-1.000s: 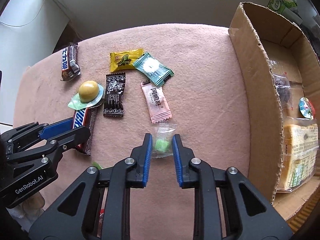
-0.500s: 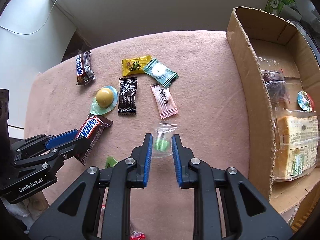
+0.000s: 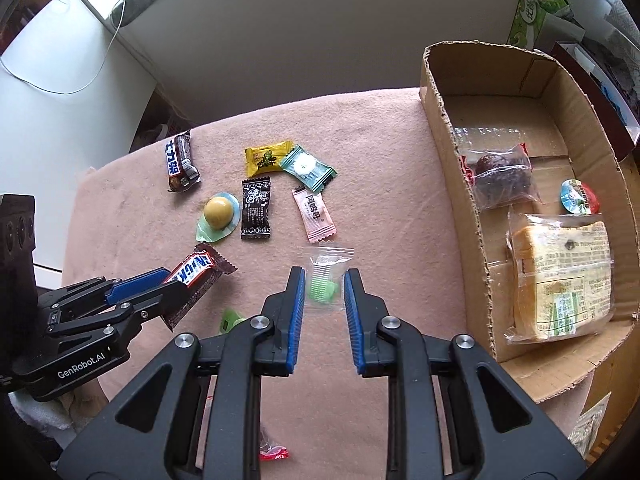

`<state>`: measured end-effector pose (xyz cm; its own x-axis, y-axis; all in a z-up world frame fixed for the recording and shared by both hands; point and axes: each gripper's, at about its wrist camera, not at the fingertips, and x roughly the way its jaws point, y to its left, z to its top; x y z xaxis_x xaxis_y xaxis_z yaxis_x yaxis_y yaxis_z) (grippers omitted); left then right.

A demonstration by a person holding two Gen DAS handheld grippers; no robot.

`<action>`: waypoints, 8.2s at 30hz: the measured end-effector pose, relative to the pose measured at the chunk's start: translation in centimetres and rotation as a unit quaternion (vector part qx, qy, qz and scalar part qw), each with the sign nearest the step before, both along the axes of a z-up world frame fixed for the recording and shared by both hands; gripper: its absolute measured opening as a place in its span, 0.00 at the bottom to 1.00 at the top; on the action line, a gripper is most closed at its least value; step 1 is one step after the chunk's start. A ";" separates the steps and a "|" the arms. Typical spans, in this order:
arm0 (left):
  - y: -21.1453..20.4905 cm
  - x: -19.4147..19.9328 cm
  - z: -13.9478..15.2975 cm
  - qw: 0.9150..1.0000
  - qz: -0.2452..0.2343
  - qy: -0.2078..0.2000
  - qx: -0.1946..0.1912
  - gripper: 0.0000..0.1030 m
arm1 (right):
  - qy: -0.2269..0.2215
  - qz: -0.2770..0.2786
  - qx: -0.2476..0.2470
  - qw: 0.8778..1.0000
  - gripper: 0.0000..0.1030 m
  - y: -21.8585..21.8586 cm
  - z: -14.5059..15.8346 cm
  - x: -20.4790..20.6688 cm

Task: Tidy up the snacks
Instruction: 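Carry the Snickers bar with the left gripper into the box while the right gripper carries the green candy there, then open both grippers and withdraw them from the box, then grasp the yellow egg snack with the left gripper while the right gripper grasps the red-ended jerky bag, then carry the egg snack with the left gripper into the box while the right gripper carries the jerky bag there, then open both grippers over the box and withdraw them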

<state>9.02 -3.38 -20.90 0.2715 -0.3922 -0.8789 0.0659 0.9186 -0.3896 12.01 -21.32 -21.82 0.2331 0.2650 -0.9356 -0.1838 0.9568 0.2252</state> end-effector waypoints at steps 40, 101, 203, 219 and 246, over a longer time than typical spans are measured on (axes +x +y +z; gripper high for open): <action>-14.4 10.3 4.9 0.991 -0.055 -0.099 -0.071 0.25 | -0.089 -0.070 -0.014 0.993 0.20 -15.8 4.9 8.2; 0.4 2.9 6.5 0.997 0.005 -0.081 -0.016 0.26 | -0.045 0.001 0.038 0.998 0.61 -4.0 5.7 -7.4; -14.0 8.2 6.6 0.983 -0.095 -0.158 -0.012 0.20 | -0.101 -0.049 -0.016 0.994 0.35 -14.4 5.9 3.4; -19.1 11.3 5.2 0.981 -0.095 -0.169 -0.003 0.20 | -0.098 -0.057 -0.011 0.994 0.35 -18.5 3.1 7.9; -18.4 11.4 5.9 0.983 -0.099 -0.154 0.003 0.22 | -0.110 -0.076 -0.029 0.991 0.62 -18.0 4.4 7.3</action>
